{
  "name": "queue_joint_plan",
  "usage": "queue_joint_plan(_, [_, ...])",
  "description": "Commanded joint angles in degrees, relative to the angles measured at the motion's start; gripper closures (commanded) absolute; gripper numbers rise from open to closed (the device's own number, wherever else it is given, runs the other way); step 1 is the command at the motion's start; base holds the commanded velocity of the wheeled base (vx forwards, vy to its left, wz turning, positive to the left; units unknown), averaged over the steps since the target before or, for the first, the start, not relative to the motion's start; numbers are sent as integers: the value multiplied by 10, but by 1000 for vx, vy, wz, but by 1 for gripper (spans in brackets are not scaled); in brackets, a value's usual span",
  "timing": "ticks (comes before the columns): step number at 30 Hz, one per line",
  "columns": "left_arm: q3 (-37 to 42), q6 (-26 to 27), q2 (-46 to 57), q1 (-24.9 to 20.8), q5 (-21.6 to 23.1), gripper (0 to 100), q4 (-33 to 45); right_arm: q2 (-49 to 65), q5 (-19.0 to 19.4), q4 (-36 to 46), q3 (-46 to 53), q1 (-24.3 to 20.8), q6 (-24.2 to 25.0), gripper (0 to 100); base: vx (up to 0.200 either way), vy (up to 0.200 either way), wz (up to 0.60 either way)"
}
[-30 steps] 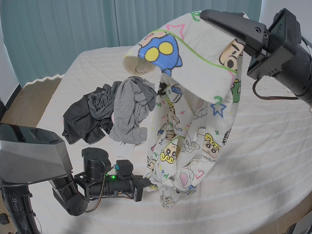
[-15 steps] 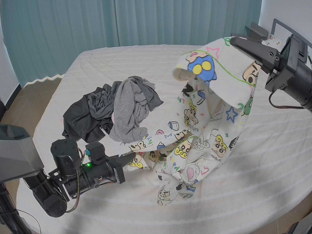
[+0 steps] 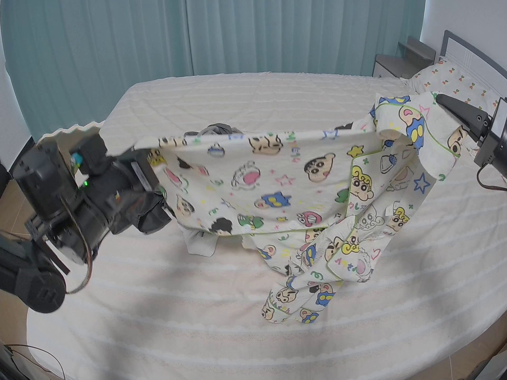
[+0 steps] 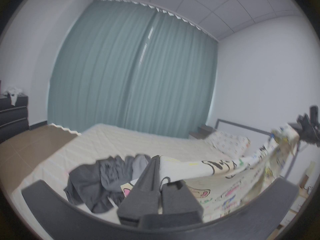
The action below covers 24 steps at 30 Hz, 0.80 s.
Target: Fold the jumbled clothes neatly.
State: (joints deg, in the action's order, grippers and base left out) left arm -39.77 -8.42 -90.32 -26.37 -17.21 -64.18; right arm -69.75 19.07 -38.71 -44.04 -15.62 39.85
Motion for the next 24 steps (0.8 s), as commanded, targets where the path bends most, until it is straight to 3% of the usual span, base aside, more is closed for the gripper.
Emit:
queue_joint_plan(1, [-175, 24, 72, -8, -85, 100, 96, 42, -1, -3, -47, 25, -2, 100, 0, 0, 0])
queue_joint_plan(8, [-183, 37, 117, -50, -85, 100, 99, 44, 27, -4, -82, 2, -36, 100, 0, 0, 0])
queue_joint_plan(17, [-113, 33, 179, -43, -84, 100, 100, 95, 33, -1, -25, 2, -46, 100, 0, 0, 0])
queue_joint_plan(24, [-55, 34, 185, -44, -84, 100, 100, 107, 39, 0, -38, 7, -46, 100, 0, 0, 0])
